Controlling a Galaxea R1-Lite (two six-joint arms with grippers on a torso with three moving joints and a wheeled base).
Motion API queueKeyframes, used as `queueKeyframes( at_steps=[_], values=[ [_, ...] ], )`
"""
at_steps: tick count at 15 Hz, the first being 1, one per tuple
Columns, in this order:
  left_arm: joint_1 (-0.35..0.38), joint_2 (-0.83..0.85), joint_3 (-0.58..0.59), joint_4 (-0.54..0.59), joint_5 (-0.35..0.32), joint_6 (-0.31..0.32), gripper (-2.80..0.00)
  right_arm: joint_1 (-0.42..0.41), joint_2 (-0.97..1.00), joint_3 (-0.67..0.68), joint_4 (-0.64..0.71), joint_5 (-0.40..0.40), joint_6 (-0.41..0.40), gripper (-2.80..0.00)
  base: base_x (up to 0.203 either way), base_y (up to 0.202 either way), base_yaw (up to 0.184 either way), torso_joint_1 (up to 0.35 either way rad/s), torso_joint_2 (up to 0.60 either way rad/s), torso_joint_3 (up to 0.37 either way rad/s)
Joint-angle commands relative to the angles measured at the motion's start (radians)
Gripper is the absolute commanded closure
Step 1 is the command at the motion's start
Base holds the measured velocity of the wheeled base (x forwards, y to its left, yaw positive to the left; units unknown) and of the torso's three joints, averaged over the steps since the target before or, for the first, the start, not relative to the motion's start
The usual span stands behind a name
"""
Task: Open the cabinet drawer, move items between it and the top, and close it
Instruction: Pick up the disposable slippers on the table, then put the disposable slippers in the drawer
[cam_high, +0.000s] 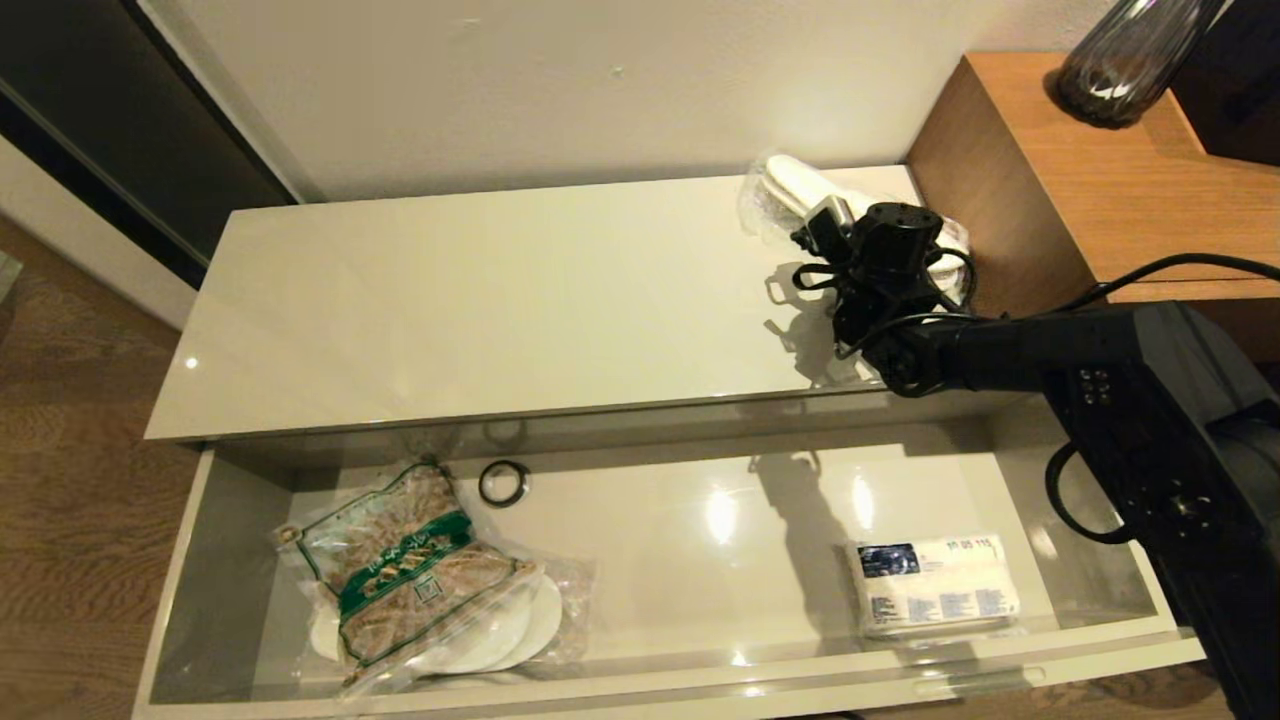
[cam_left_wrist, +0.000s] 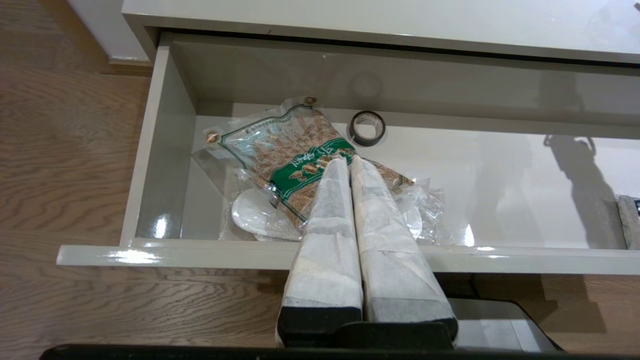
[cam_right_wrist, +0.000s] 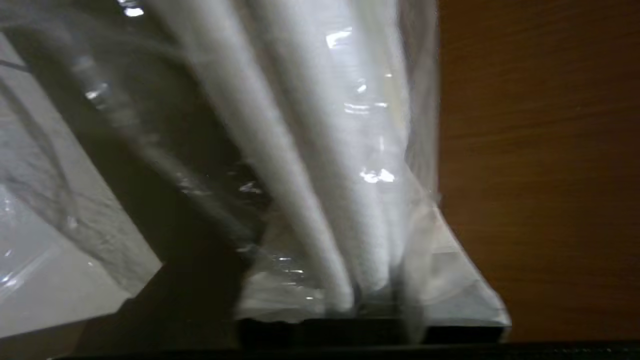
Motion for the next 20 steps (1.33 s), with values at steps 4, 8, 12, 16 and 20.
queueKeyframes(
  at_steps=[4,8,12,16,20],
  values=[
    [0.0,0.001,0.0,-0.001,0.0,-0.001,0.0,0.045,-0.152,0.04,0.02,-0.01,0.034,0.0,0.0,0.0,0.0,0.0,0.0,0.0],
    [0.0,0.001,0.0,-0.001,0.001,-0.001,0.0,0.116,-0.408,0.154,0.248,-0.015,0.153,0.0,0.0,0.0,0.0,0.0,0.0,0.0],
    [0.0,0.001,0.0,-0.001,0.001,-0.001,0.0,0.209,-0.641,0.19,0.757,-0.043,0.384,0.0,0.0,0.0,0.0,0.0,0.0,0.0],
    [0.0,0.001,0.0,-0.001,0.001,-0.001,0.0,0.278,-0.796,0.19,1.322,0.033,0.714,0.0,0.0,0.0,0.0,0.0,0.0,0.0],
    [0.0,0.001,0.0,-0.001,0.0,-0.001,0.0,0.301,-0.838,0.24,1.639,0.175,1.005,0.0,0.0,0.0,0.0,0.0,0.0,0.0]
  ],
)
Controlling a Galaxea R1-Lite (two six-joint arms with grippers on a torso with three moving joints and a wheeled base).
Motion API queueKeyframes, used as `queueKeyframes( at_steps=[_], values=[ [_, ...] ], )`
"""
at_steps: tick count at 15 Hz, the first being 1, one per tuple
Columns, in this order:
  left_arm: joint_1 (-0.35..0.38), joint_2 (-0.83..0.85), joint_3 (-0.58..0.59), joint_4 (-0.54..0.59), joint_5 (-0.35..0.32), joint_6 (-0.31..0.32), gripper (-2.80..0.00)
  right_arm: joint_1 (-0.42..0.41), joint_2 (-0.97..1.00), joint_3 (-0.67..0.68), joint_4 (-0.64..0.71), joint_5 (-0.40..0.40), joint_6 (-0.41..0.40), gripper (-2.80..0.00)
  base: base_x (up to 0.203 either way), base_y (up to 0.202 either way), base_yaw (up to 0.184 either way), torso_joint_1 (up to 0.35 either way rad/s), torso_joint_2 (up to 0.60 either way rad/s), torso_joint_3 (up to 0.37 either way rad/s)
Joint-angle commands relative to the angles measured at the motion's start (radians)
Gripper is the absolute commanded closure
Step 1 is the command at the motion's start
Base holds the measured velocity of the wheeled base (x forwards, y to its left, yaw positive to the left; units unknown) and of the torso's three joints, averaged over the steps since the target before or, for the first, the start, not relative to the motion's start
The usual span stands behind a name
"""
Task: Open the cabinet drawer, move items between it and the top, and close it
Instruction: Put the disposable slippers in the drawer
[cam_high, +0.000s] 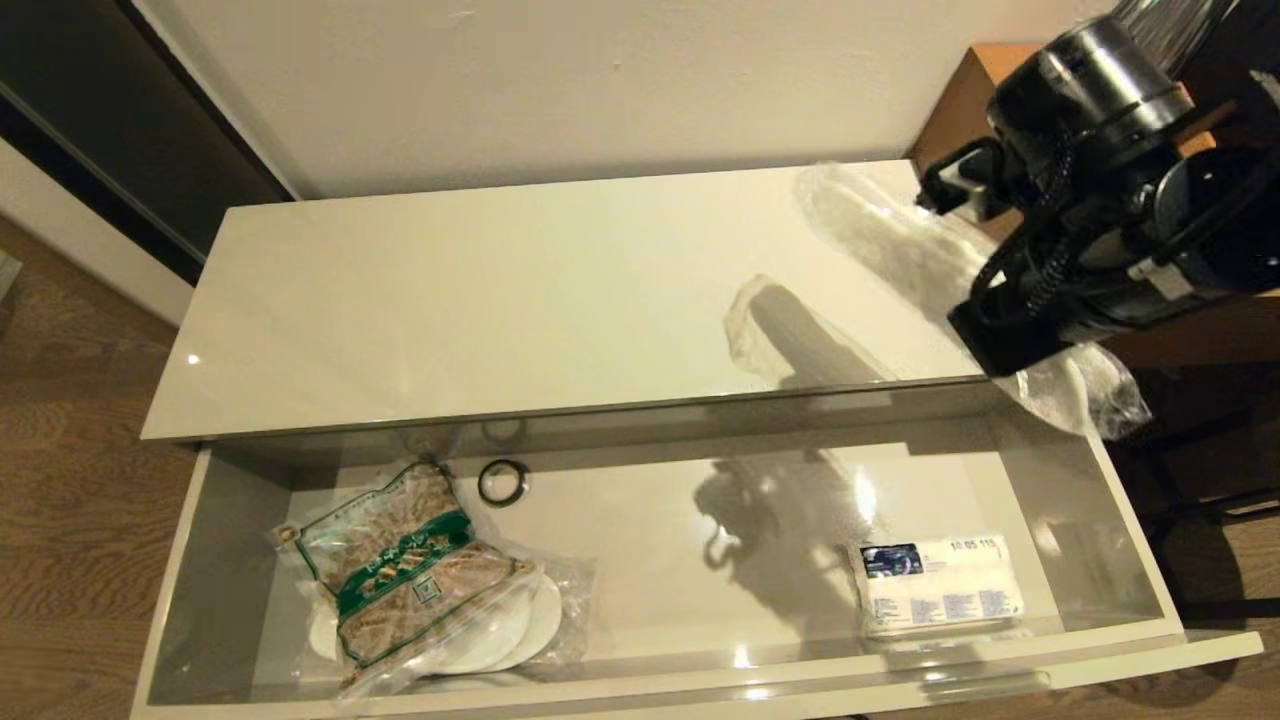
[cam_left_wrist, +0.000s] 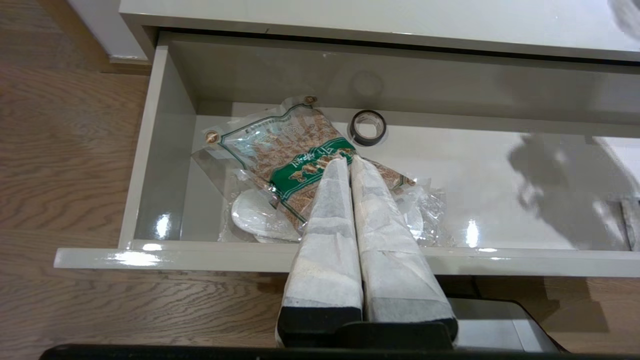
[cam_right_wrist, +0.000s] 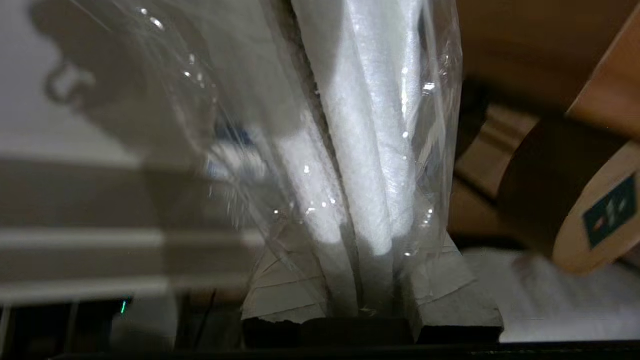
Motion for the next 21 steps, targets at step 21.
queueKeyframes(
  at_steps=[21],
  values=[
    [-0.001,0.001,0.0,-0.001,0.0,-0.001,0.0,0.009,0.159,0.951,-0.828,0.19,-0.467,0.0,0.0,0.0,0.0,0.0,0.0,0.0]
  ],
)
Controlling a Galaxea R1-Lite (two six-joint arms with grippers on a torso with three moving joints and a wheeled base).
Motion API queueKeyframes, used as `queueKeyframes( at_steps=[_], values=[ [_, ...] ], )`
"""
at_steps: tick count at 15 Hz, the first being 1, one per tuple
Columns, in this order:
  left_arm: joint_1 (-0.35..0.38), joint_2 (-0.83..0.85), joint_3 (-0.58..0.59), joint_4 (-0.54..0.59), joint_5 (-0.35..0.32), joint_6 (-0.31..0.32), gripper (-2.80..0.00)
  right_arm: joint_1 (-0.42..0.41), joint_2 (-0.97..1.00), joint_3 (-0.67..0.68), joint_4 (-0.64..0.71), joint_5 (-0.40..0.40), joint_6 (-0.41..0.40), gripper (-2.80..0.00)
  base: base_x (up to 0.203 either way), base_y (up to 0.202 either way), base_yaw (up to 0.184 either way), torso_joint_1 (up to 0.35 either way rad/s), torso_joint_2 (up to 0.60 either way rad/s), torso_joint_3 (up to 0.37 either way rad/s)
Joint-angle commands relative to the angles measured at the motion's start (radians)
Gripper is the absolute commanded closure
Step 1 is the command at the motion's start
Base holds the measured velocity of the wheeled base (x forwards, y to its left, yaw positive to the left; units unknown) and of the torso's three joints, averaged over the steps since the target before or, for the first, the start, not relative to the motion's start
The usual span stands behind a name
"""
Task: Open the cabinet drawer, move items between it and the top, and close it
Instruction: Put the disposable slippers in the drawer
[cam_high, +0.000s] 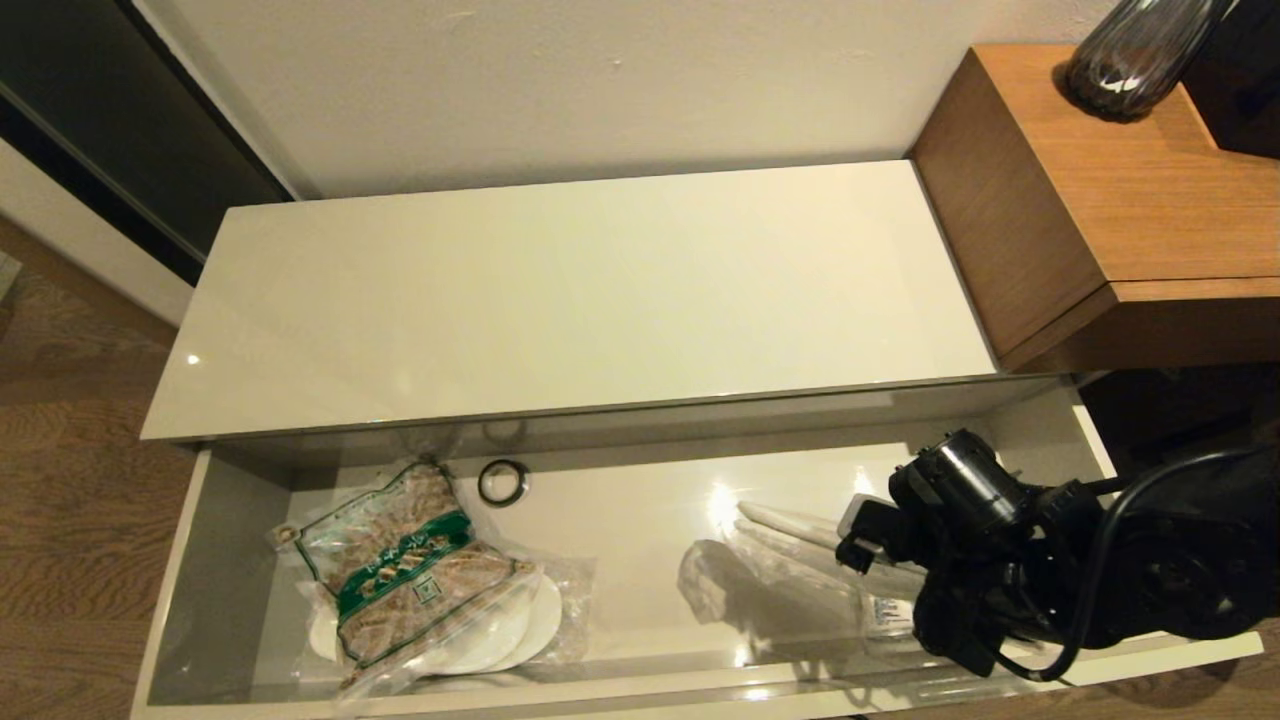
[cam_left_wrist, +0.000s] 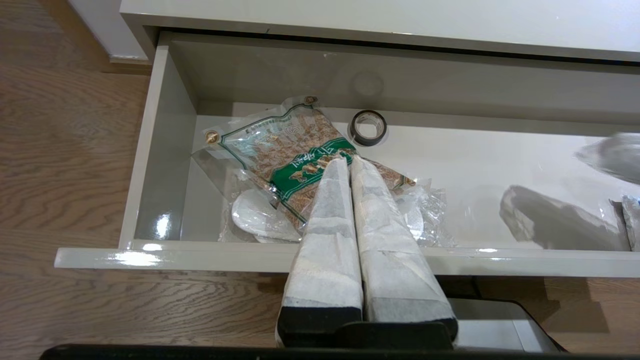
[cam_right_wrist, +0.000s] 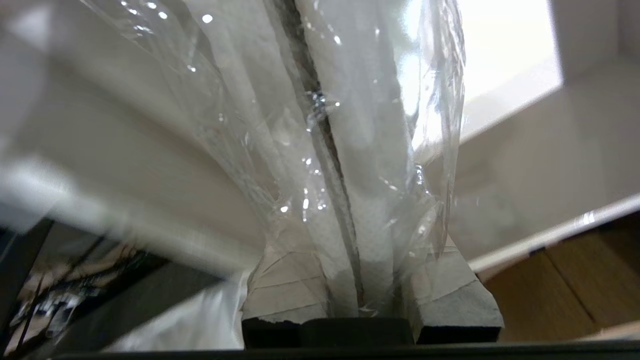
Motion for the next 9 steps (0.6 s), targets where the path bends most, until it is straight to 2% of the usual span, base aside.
queueKeyframes(
  at_steps=[1,5,9],
  values=[
    [0.0,0.001,0.0,-0.001,0.001,-0.001,0.0,-0.003,0.118,0.012,-0.078,-0.008,-0.008,0.0,0.0,0.0,0.0,0.0,0.0,0.0],
    [0.0,0.001,0.0,-0.001,0.0,-0.001,0.0,-0.011,0.268,0.043,-0.429,-0.024,-0.006,0.0,0.0,0.0,0.0,0.0,0.0,0.0],
    [0.0,0.001,0.0,-0.001,0.0,-0.001,0.0,-0.028,0.397,0.072,-0.745,-0.102,0.014,0.0,0.0,0.0,0.0,0.0,0.0,0.0]
  ],
)
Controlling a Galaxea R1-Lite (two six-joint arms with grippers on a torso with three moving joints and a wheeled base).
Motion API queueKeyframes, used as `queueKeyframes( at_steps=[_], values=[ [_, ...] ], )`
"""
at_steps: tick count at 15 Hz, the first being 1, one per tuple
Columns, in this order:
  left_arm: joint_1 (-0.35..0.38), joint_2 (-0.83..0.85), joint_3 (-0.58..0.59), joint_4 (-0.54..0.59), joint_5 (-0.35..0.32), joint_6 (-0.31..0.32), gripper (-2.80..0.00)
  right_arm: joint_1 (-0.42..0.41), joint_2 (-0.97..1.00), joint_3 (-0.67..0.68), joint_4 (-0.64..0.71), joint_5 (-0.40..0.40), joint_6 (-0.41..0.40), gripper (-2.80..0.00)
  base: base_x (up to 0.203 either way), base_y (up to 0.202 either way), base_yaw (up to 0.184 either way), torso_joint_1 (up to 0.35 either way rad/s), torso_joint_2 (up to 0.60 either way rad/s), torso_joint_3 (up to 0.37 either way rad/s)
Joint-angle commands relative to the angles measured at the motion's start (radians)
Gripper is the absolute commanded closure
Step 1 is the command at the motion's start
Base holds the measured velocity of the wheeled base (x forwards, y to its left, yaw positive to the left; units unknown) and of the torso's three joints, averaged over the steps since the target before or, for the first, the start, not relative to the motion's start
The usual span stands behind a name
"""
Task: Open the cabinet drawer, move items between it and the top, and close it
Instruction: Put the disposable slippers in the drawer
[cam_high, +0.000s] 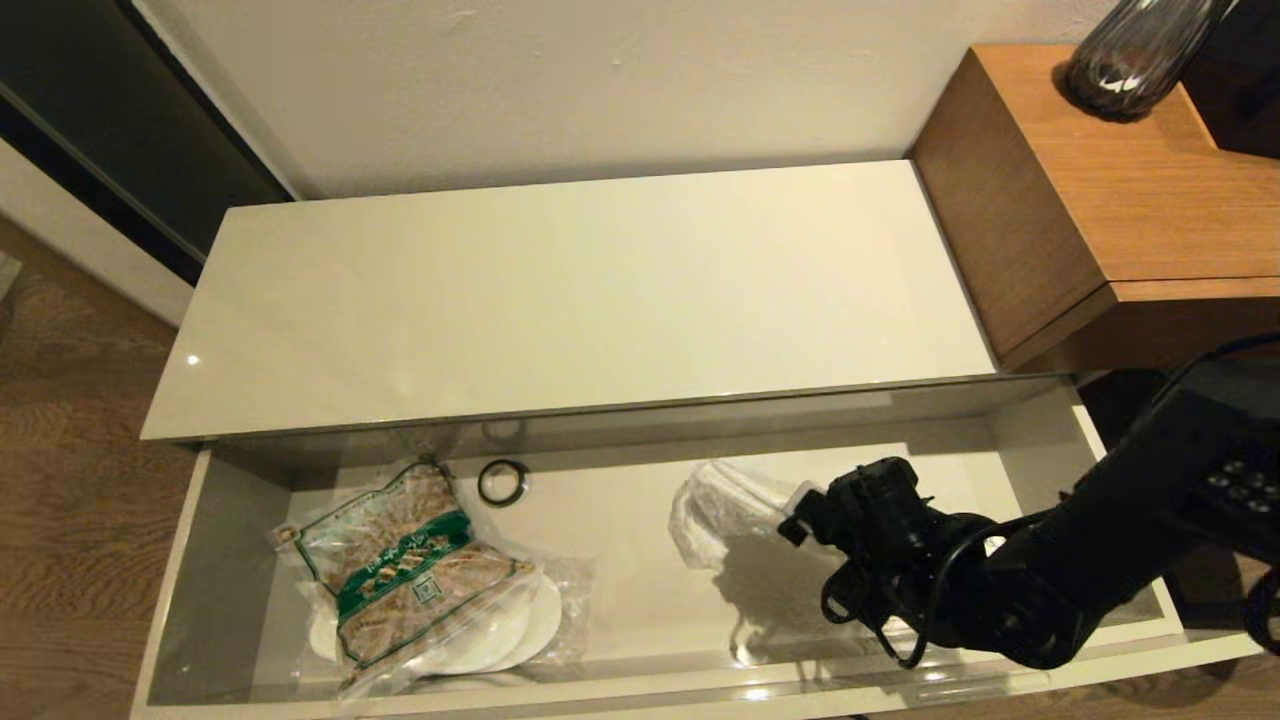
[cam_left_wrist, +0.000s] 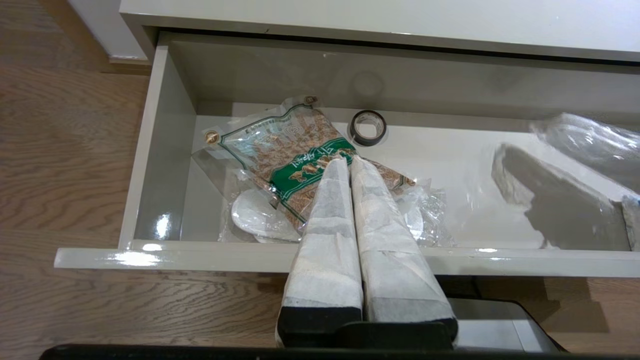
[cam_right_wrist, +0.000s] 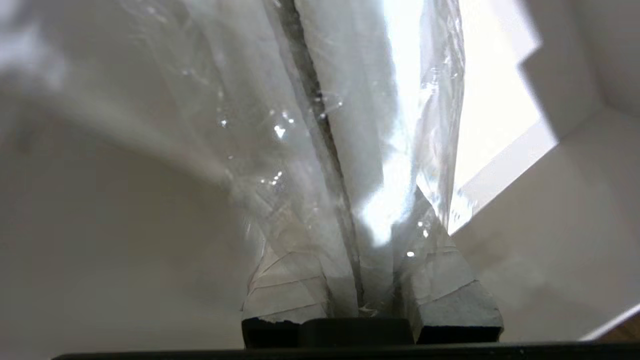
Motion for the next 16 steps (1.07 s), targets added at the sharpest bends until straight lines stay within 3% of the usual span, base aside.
queueKeyframes(
  at_steps=[1,2,3,7,11,14,16],
  values=[
    [0.0,0.001,0.0,-0.001,0.0,-0.001,0.0,-0.003,0.104,0.025,-0.172,-0.035,0.015,0.0,0.0,0.0,0.0,0.0,0.0,0.0],
    [0.0,0.001,0.0,-0.001,0.001,-0.001,0.0,-0.004,0.123,0.036,-0.218,-0.043,0.017,0.0,0.0,0.0,0.0,0.0,0.0,0.0],
    [0.0,0.001,0.0,-0.001,0.0,-0.001,0.0,-0.005,0.14,0.042,-0.243,-0.063,0.019,-2.8,0.0,0.0,0.0,0.0,0.0,0.0],
    [0.0,0.001,0.0,-0.001,0.001,-0.001,0.0,-0.005,0.167,0.063,-0.342,-0.102,0.027,-2.8,0.0,0.0,0.0,0.0,0.0,0.0],
    [0.0,0.001,0.0,-0.001,0.0,-0.001,0.0,-0.005,0.061,0.099,-0.339,-0.11,0.04,-2.8,0.0,0.0,0.0,0.0,0.0,0.0],
    [0.0,0.001,0.0,-0.001,0.001,-0.001,0.0,-0.005,-0.14,0.124,-0.283,-0.11,0.057,-2.8,0.0,0.0,0.0,0.0,0.0,0.0],
    [0.0,0.001,0.0,-0.001,0.0,-0.001,0.0,-0.007,-0.308,0.137,-0.168,-0.11,0.067,-2.8,0.0,0.0,0.0,0.0,0.0,0.0]
  ],
)
